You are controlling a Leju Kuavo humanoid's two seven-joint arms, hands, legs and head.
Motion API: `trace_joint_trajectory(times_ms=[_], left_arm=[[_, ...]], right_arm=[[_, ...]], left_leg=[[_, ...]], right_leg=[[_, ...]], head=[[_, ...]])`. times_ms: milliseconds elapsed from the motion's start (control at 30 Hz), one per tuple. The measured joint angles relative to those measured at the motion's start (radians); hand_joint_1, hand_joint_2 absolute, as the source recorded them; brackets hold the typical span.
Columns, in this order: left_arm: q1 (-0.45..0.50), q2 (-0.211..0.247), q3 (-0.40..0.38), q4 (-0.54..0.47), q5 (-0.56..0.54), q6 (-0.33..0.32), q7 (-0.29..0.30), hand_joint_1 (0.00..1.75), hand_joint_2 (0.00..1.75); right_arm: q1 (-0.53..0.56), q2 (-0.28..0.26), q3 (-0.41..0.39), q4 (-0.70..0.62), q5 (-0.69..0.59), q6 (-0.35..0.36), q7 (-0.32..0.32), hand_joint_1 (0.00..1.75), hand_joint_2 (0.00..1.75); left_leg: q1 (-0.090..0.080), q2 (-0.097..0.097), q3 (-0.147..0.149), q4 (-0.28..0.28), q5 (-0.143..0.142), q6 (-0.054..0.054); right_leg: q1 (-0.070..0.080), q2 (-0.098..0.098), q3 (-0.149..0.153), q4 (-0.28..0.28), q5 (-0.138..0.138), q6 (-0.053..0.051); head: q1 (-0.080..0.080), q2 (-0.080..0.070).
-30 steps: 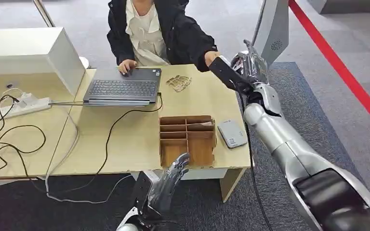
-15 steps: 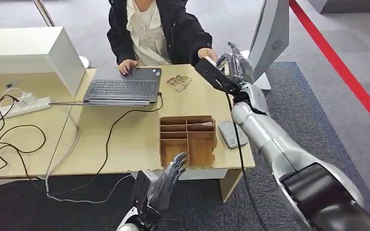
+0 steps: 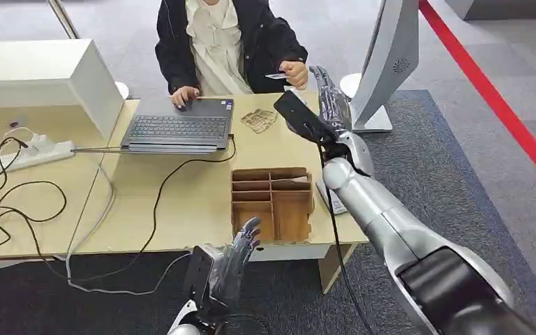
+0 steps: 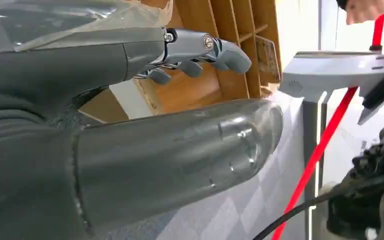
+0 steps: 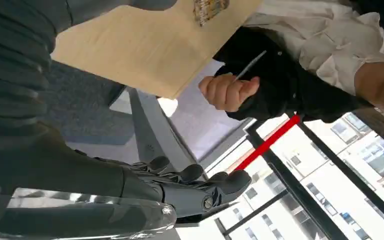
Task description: Pass the card to the sensor for recognition and then transmit it.
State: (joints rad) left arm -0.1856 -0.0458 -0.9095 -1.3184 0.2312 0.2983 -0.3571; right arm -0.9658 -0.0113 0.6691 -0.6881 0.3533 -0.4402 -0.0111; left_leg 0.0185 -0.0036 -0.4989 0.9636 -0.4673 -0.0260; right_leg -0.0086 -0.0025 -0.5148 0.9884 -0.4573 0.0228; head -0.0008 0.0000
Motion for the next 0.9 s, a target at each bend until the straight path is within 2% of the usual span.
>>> trace_joint_trajectory(times_ms=[233, 433, 567, 600, 900], left_arm=[[0.01, 0.003, 0.007, -0.005, 0.012, 0.047, 0.008, 0.0, 0.0], [0.021, 0.017, 0.007, -0.032, 0.04, 0.125, 0.021, 0.0, 0.0], [0.03, 0.029, 0.007, -0.057, 0.053, 0.19, 0.015, 0.0, 0.0], [0.032, 0.032, 0.007, -0.064, 0.054, 0.2, 0.014, 0.0, 1.75], [0.056, 0.061, 0.008, -0.151, -0.01, 0.264, 0.007, 0.0, 1.75]], right_arm=[[0.147, -0.064, 0.013, -0.253, -0.004, -0.011, 0.075, 0.0, 1.75], [0.273, -0.113, 0.023, -0.472, 0.021, 0.011, 0.144, 0.0, 1.75], [0.342, -0.138, 0.031, -0.588, 0.028, 0.018, 0.163, 0.0, 1.75], [0.358, -0.141, 0.033, -0.611, 0.034, 0.018, 0.166, 0.0, 1.75], [0.487, -0.194, 0.035, -0.748, 0.055, 0.028, 0.184, 0.0, 1.75]], left_leg=[[0.0, 0.0, 0.0, 0.0, 0.0, 0.0], [0.0, 0.0, 0.0, 0.0, 0.0, 0.0], [0.0, 0.0, 0.0, 0.0, 0.0, 0.0], [0.0, 0.0, 0.0, 0.0, 0.0, 0.0], [0.0, 0.0, 0.0, 0.0, 0.0, 0.0]], right_leg=[[0.0, 0.0, 0.0, 0.0, 0.0, 0.0], [0.0, 0.0, 0.0, 0.0, 0.0, 0.0], [0.0, 0.0, 0.0, 0.0, 0.0, 0.0], [0.0, 0.0, 0.0, 0.0, 0.0, 0.0], [0.0, 0.0, 0.0, 0.0, 0.0, 0.0]], head=[[0.0, 0.0], [0.0, 0.0], [0.0, 0.0], [0.0, 0.0], [0.0, 0.0]])
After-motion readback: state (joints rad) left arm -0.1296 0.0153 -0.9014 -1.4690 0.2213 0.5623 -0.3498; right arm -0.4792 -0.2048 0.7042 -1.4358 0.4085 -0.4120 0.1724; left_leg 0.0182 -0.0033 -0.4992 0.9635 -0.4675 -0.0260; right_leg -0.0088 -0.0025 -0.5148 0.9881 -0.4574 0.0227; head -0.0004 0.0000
